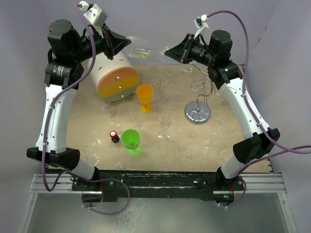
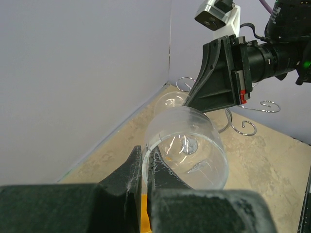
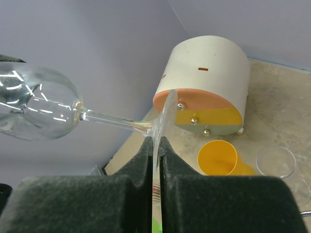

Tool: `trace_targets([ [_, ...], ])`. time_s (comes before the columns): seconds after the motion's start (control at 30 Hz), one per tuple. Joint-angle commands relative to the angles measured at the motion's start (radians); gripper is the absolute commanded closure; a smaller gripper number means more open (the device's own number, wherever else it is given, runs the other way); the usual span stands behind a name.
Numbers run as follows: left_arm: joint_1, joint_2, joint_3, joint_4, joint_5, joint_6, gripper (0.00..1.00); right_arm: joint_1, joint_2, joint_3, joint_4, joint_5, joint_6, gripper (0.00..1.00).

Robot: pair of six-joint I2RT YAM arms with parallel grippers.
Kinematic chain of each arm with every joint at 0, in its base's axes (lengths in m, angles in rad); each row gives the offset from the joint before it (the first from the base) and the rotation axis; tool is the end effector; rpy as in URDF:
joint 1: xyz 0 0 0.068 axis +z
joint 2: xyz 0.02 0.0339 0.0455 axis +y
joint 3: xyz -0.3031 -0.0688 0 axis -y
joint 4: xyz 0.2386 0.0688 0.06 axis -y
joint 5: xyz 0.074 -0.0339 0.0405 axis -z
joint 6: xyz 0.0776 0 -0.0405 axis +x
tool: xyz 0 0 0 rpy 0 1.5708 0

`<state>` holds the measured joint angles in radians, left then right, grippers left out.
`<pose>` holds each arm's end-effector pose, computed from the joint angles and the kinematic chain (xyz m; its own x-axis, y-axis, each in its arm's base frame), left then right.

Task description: Place the wine glass upside down on the wine glass rack

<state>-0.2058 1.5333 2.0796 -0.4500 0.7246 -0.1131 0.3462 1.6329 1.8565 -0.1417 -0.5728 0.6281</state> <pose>0.2957 -0.1143 0.6043 0.0034 -0.0870 -0.9962 0.8044 0.5921 -0.0490 0.3591 0.1742 0.5388 -0.4039 0.3793 -0.8325 -0.6871 0.4750 0.5498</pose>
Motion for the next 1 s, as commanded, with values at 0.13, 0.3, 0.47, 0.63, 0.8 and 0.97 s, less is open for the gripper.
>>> trace_targets([
  [0.13,-0.007,-0.071,-0.043,0.085,0.014,-0.003,0.86,-0.01,-0.052,0.093,-0.05,0.076,-0.061,1.0],
  [0.3,-0.006,-0.094,-0.079,0.086,0.02,-0.011,0.73,-0.03,-0.074,0.108,-0.083,0.107,-0.096,1.0],
  [0.47,-0.006,-0.122,-0.101,0.065,-0.004,0.007,0.6,-0.061,-0.105,0.114,-0.106,0.16,-0.154,1.0],
  [0.63,-0.006,-0.165,-0.111,0.0,-0.086,0.083,0.36,-0.069,-0.141,0.141,-0.151,0.289,-0.288,1.0],
  [0.8,-0.001,-0.211,-0.111,-0.068,-0.19,0.172,0.15,-0.069,-0.167,0.17,-0.179,0.46,-0.451,1.0],
  [0.97,0.016,-0.24,-0.115,-0.118,-0.249,0.226,0.01,-0.066,-0.177,0.192,-0.196,0.587,-0.617,1.0],
])
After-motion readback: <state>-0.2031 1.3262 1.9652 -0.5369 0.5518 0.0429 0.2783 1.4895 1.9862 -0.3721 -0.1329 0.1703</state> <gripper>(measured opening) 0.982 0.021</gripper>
